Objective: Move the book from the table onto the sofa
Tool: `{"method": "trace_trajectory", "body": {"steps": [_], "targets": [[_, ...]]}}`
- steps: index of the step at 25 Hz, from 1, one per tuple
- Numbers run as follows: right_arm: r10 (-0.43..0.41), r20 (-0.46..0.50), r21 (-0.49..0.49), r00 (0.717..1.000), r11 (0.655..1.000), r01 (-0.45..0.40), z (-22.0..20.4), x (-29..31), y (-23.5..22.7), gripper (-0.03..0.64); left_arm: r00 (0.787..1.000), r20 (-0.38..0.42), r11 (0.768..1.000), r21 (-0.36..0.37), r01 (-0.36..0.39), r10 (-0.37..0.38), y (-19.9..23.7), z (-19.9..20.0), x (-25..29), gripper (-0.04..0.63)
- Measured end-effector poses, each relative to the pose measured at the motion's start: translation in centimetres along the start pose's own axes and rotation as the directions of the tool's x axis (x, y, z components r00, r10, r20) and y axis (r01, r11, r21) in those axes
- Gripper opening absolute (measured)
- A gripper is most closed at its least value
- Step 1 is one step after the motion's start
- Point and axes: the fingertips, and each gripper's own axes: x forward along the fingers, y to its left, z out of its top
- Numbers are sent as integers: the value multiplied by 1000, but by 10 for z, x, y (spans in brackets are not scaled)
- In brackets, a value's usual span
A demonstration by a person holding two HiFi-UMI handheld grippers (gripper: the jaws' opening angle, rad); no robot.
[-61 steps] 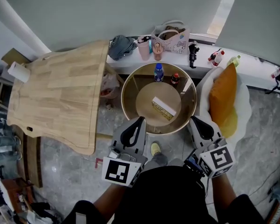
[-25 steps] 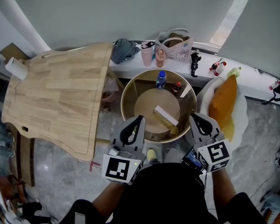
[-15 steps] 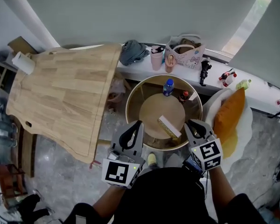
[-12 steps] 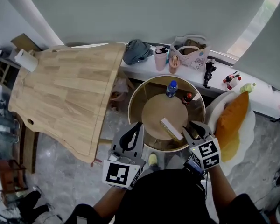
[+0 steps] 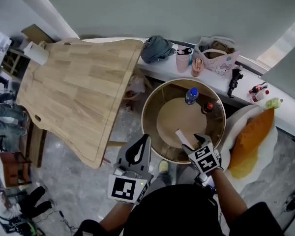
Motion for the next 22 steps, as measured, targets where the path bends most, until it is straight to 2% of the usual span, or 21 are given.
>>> {"method": "trace_trajectory", "body": {"steps": [5, 9, 12, 18, 22], "targets": [[21, -142, 26, 990, 1000, -17, -30, 50, -6, 287, 999, -35, 999, -8, -40, 40, 3, -9, 5, 5], [16, -241, 25, 970, 1000, -10, -49, 77, -6, 285, 998, -47, 999, -7, -53, 52, 6, -12, 7, 5], [1, -301, -9, 954, 1000, -4, -61, 90, -4, 285, 997, -44, 998, -4, -61, 61, 10, -11, 6, 5], [-56, -369, 7, 928, 998, 64, -71, 101, -8, 164, 996, -44, 996, -4, -84, 83, 23, -12, -6, 5], [-78, -394, 4, 916, 996, 87, -70, 100, -8, 153, 996, -35, 997, 0, -80, 80, 28, -14, -17, 5]]}}
